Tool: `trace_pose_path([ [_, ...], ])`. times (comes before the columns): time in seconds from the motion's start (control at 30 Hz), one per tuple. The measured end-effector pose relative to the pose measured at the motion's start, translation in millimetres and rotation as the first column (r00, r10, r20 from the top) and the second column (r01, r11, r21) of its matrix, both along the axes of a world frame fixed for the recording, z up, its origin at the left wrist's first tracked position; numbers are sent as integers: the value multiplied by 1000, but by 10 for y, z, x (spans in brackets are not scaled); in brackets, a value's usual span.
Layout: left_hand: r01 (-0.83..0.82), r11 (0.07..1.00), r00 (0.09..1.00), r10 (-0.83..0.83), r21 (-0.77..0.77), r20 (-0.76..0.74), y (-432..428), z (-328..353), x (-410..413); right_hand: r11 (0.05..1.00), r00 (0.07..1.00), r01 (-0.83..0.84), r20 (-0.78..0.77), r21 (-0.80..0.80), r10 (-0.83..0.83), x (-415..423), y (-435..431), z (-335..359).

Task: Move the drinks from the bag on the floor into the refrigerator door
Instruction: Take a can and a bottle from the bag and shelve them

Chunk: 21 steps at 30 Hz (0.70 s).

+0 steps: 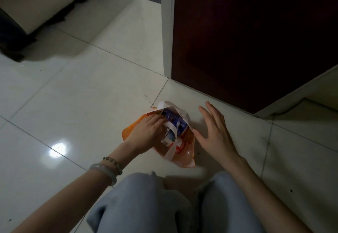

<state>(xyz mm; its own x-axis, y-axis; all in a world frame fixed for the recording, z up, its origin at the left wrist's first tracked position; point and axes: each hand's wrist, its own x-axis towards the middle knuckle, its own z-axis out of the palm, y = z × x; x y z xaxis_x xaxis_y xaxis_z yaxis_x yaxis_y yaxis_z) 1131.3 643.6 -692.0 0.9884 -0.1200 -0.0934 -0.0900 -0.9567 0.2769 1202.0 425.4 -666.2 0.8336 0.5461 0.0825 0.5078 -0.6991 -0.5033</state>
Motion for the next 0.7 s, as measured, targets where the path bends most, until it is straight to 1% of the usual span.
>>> trace_pose_path([
  [0.07, 85, 996, 996, -84, 30, -21, -166, -65, 66, 1000, 1000, 8, 12, 5, -8, -6, -36, -13],
  [0.1, 100, 994, 994, -98, 37, -40, -237, -96, 112, 1000, 1000, 11, 20, 4, -12, -9, -45, -17],
  [0.17, 97, 993, 992, -91, 64, -83, -338, -175, 234, 1000, 999, 20, 30, 5, -20, -18, -58, -25],
  [0.27, 86, 989, 991, -74, 116, -110, -429, -329, 387, 1000, 999, 29, 44, 3, -29, -44, -76, -47],
  [0.47, 169, 931, 978, -118, 322, -174, -395, -597, 516, 1000, 998, 14, 56, -22, -13, -130, -108, -95],
  [0.63, 226, 861, 972, -168, 456, -165, -356, -740, 558, 999, 1000, 17, 26, -28, -16, -164, -115, -129],
  [0.7, 221, 869, 974, -177, 443, -138, -352, -750, 554, 999, 1000, 17, 24, -37, -16, -186, -122, -138],
])
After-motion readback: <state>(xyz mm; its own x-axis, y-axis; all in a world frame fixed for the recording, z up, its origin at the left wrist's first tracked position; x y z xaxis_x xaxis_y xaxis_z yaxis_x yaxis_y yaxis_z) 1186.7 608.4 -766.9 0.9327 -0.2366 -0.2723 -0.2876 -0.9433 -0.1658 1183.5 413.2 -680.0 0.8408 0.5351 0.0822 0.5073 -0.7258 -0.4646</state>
